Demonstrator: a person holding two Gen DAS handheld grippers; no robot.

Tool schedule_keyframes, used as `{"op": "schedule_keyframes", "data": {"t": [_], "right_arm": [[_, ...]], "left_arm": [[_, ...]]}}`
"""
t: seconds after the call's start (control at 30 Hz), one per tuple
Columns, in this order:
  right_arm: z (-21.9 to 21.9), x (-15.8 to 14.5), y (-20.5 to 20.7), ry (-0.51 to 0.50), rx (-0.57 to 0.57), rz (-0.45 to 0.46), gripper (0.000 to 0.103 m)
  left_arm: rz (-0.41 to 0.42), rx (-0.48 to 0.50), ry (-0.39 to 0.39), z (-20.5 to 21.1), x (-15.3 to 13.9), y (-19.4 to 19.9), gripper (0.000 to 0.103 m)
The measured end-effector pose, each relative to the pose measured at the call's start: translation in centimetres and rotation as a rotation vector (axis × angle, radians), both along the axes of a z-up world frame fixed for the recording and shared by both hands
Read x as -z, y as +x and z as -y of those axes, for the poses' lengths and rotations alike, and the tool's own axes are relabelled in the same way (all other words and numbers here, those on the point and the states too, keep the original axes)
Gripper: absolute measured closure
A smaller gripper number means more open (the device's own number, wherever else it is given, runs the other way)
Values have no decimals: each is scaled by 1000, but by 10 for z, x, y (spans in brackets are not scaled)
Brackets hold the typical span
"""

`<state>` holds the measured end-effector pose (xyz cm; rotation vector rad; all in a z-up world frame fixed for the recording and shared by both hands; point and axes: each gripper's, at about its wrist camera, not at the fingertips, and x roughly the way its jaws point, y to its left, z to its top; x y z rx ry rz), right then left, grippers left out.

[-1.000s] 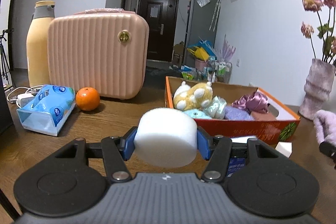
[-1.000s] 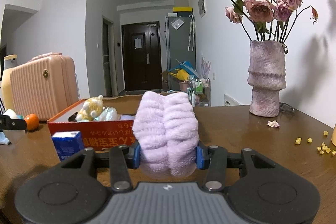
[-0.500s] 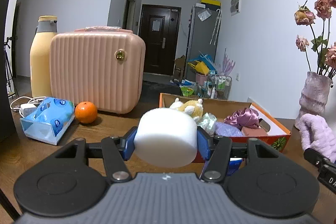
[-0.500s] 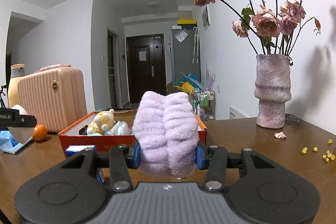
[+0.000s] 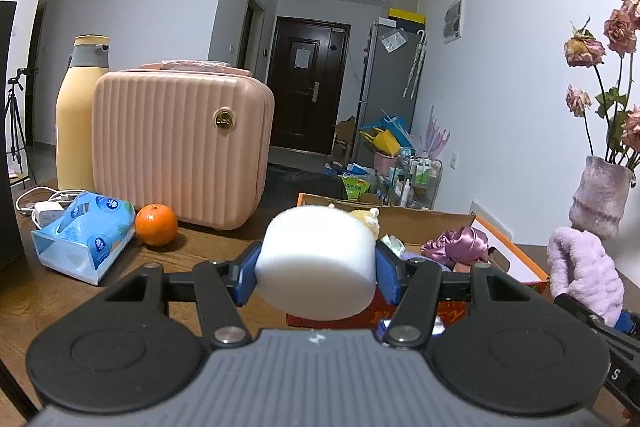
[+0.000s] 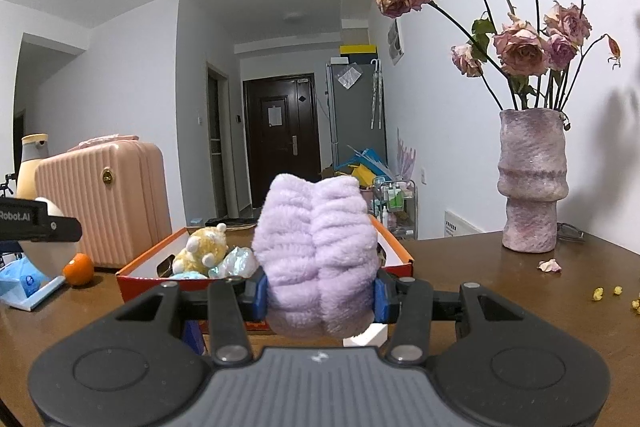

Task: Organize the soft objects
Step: 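Carry the foam cylinder and lavender headband in both tools toward the orange box, then lower the left tool's foam cylinder and right tool's headband into the box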

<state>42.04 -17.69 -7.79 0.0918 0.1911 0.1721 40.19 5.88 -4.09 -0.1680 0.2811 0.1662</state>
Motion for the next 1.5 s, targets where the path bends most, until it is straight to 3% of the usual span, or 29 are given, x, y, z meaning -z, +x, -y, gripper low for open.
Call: {"op": "schedule_keyframes", "data": {"t": [1.5], "right_arm": [[-33, -3, 85, 32, -17, 34, 57]], "left_arm": [[40, -26, -19, 2, -8, 76, 44]]}}
